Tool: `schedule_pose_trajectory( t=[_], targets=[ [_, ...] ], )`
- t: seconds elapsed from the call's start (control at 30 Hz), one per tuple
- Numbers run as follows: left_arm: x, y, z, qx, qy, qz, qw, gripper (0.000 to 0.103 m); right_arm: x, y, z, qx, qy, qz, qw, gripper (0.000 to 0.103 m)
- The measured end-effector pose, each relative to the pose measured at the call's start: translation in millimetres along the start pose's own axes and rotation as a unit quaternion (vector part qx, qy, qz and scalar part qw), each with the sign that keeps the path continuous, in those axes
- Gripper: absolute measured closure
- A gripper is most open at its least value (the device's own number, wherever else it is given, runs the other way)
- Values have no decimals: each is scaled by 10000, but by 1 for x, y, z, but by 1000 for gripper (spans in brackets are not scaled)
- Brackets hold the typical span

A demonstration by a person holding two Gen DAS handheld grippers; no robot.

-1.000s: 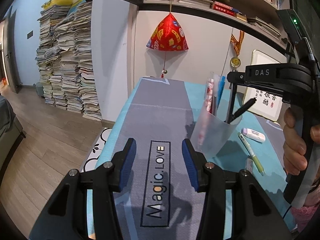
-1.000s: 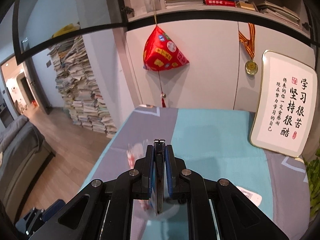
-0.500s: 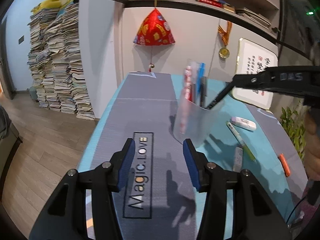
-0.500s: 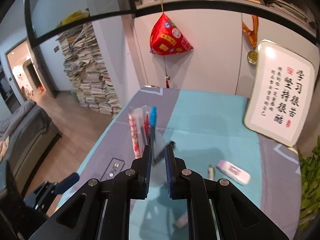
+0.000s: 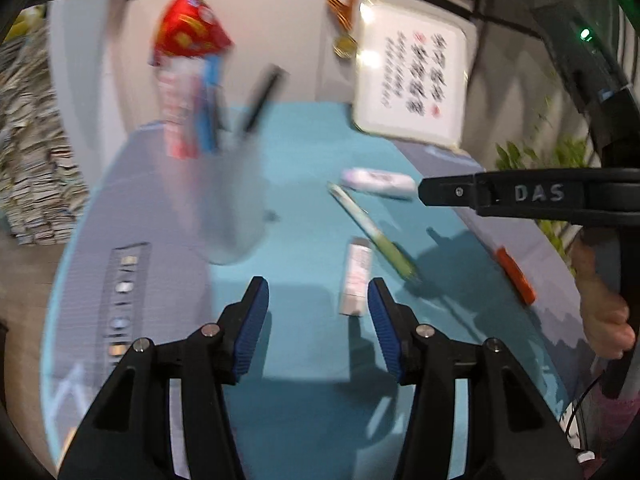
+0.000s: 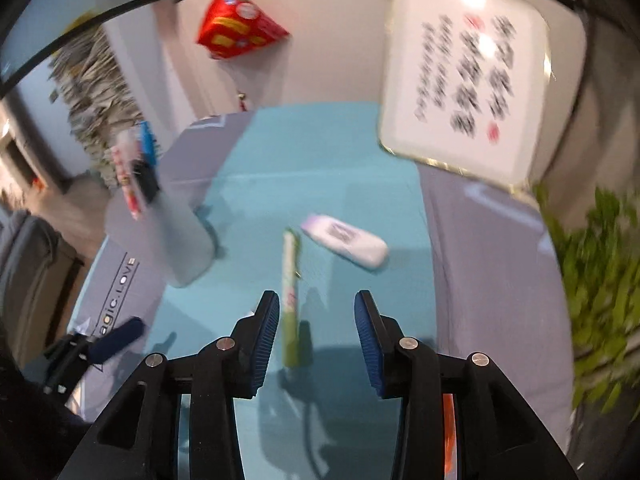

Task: Organize stationery
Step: 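Grasp the green pen with the right tool while the left tool grasps the white eraser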

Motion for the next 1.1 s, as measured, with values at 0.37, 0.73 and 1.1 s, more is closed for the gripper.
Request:
schedule_pose_trajectory(
  t=[0.37, 0.73, 1.1],
  targets=[
    [23, 43, 3, -308, 376, 114, 9988, 78, 40, -6, -22, 70, 446, 77, 9990, 64],
    [3, 21, 2, -74, 167, 266, 9995, 89, 67, -15, -19, 189, 925, 248, 9952, 64],
    [-46, -14, -3, 184, -305, 592, 9976, 89, 9, 31, 4, -371, 110, 333, 9987, 64]
  ],
)
Point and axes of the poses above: each gripper's, at about its wrist camera, not at the fingertips, and y roughly the way its jaws point, x to its right, z to its top, the point moved 3 cm from there along y, roughly the way its jaws point, and after that the axes turned 11 degrees about -y, right-handed, at the moved point
